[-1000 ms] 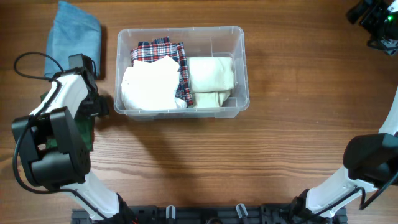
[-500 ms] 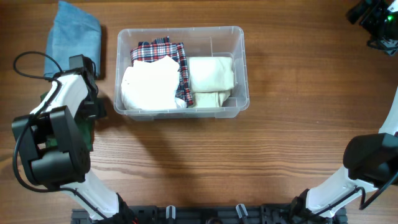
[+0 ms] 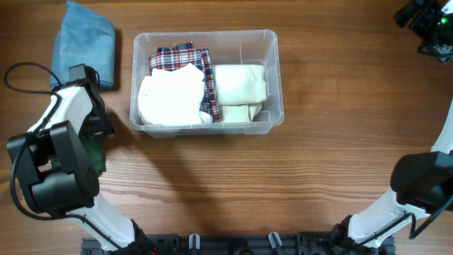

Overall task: Pack container
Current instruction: 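Lower the left gripper onto the green garment and close on it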

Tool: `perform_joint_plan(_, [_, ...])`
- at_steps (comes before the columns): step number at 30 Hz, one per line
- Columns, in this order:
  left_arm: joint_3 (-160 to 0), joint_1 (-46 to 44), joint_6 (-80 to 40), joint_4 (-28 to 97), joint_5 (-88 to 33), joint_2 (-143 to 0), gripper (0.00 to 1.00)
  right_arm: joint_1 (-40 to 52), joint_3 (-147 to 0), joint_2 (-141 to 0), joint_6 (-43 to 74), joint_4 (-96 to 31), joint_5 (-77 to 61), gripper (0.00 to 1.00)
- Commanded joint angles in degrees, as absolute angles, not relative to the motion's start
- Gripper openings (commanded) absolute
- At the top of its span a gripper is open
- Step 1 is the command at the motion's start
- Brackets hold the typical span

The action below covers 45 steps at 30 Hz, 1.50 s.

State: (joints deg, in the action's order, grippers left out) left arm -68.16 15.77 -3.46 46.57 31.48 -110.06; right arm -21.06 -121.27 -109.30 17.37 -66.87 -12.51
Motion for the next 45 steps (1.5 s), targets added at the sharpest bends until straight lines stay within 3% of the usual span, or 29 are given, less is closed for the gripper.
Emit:
perform_joint_plan(1, [-68.31, 16.32, -3.44, 45.82, 32.84, -111.13, 0.90, -21.08, -121.38, -110.26, 18.11, -66.85, -11.81, 1.00])
perform_joint_plan(9, [-68.31, 16.25, -3.44, 44.29, 30.41, -111.13, 0.72, -21.08, -121.38, -110.26, 18.09, -66.85, -11.81, 1.00])
perform_joint_plan(11, [-68.34, 16.23, -3.42, 43.86, 29.85, -111.13, 0.56, -21.08, -121.38, -110.26, 18.09, -66.87, -11.81, 1.00])
perform_joint_plan(12, [-68.34, 16.21, -3.42, 43.88, 29.87, -111.13, 0.37, -21.08, -121.38, -110.26, 18.09, -66.85, -11.79, 1.00])
perform_joint_plan(13, [-68.34, 16.21, -3.42, 43.88, 29.87, -111.13, 0.29, -21.08, -121.38, -110.26, 18.06, -66.85, -11.81, 1.00])
perform_joint_plan(18, [-68.34, 16.14, -3.44, 43.20, 29.85, -111.13, 0.04, -21.08, -121.38, -110.26, 18.09, -66.85, -11.79, 1.00])
perform_joint_plan(28, [-68.34, 14.28, -3.88, 43.07, 29.82, -111.09, 0.04, -21.08, -121.38, -110.26, 18.09, -66.87, -11.81, 1.00])
perform_joint_plan(29, [-68.34, 14.31, -3.88, 43.05, 29.85, -111.09, 0.08, -21.08, -121.38, -110.26, 18.09, -66.85, -11.81, 1.00])
perform_joint_plan(30, [-68.34, 14.31, -3.86, 43.00, 29.85, -111.09, 0.38, -21.08, -121.38, -110.26, 18.09, -66.87, -11.81, 1.00])
perform_joint_plan(31, [-68.34, 14.31, -3.86, 43.00, 29.85, -111.09, 0.63, -21.08, -121.38, -110.26, 18.11, -66.85, -11.81, 1.00])
perform_joint_plan(32, [-68.34, 14.31, -3.86, 43.00, 29.82, -111.09, 0.70, -21.08, -121.38, -110.26, 18.11, -66.87, -11.81, 1.00])
perform_joint_plan(37, [-68.34, 14.31, -3.88, 43.46, 28.97, -111.04, 0.89, -21.08, -121.38, -110.26, 18.11, -66.87, -11.81, 1.00])
perform_joint_plan(41, [-69.30, 14.31, -7.68, 45.74, 28.62, -110.30, 0.90, -21.08, -121.38, -110.26, 18.11, -66.87, -11.81, 1.00])
perform_joint_plan(45, [-74.15, 14.37, -8.16, 50.30, 20.53, -108.16, 0.89, -21.08, -121.38, -110.26, 18.11, -66.85, -11.81, 1.00])
